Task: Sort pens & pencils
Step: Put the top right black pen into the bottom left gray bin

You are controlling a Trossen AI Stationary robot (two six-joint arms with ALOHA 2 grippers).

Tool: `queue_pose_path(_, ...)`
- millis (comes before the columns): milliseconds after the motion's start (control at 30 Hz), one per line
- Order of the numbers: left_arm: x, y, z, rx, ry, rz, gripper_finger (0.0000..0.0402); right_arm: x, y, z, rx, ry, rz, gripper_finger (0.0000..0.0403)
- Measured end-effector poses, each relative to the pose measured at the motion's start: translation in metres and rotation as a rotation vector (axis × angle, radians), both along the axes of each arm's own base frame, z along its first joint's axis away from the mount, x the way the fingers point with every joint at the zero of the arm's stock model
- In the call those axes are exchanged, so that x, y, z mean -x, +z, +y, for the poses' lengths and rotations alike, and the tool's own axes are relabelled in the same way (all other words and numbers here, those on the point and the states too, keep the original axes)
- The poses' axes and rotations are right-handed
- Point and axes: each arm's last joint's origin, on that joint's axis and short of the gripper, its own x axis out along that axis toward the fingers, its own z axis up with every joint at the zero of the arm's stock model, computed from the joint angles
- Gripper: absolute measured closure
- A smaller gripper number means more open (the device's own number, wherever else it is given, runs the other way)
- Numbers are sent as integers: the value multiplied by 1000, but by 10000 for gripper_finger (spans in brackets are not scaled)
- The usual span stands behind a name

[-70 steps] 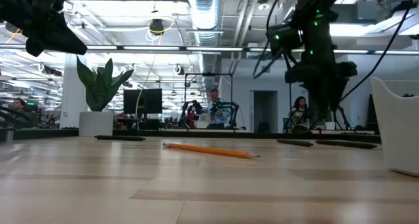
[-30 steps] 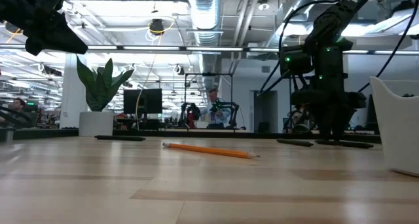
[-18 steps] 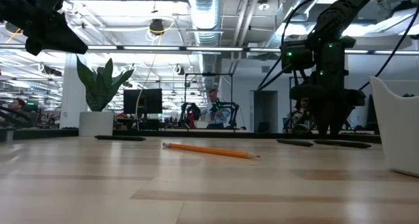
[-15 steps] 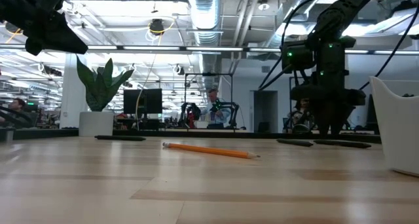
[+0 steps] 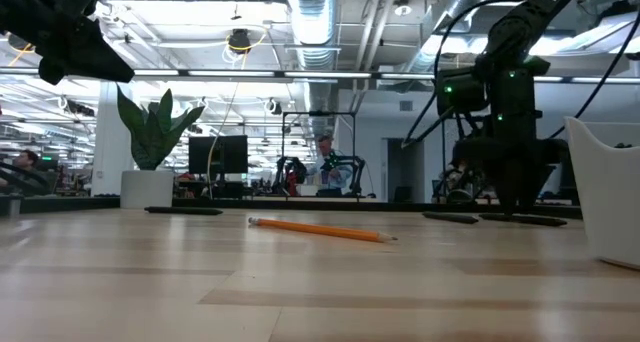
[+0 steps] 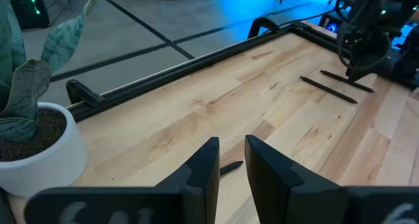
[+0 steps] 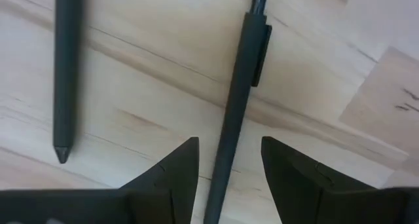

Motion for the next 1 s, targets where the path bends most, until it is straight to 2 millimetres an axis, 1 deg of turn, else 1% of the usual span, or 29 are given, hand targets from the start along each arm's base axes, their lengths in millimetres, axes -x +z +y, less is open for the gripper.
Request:
queue_pose_path(300, 0, 0, 0, -1, 1, 0, 338, 7, -10, 4, -32, -32, 0, 214)
queue_pose_path(1000, 0, 0, 0, -2, 2, 0, 338, 7, -11, 5, -24, -40, -2, 213)
